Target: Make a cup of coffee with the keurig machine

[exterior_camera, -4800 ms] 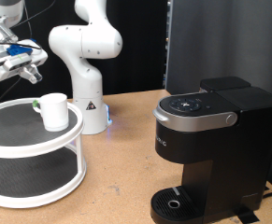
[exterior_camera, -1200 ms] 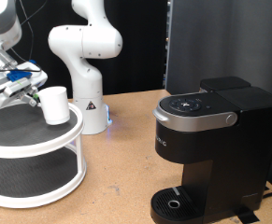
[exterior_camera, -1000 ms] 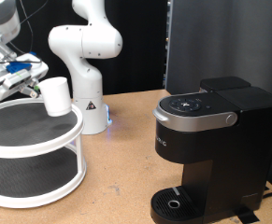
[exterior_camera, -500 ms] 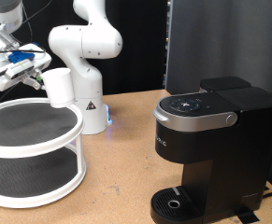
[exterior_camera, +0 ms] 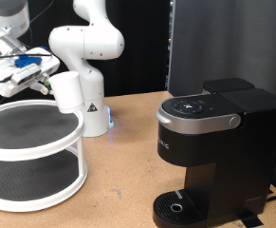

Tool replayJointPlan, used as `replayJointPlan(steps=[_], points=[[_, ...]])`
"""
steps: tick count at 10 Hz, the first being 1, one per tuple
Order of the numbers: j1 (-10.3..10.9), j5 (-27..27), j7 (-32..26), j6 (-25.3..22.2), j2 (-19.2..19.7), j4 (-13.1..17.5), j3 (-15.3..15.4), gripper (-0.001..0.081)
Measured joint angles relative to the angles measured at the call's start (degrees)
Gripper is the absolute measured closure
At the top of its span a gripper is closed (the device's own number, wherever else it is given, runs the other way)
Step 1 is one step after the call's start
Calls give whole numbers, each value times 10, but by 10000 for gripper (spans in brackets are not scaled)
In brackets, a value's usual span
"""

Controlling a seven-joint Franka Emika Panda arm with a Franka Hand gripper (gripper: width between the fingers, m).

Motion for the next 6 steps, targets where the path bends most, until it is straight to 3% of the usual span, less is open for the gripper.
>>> replayJointPlan(steps=[6], points=[[90, 131, 0, 111, 33, -8, 86, 736]])
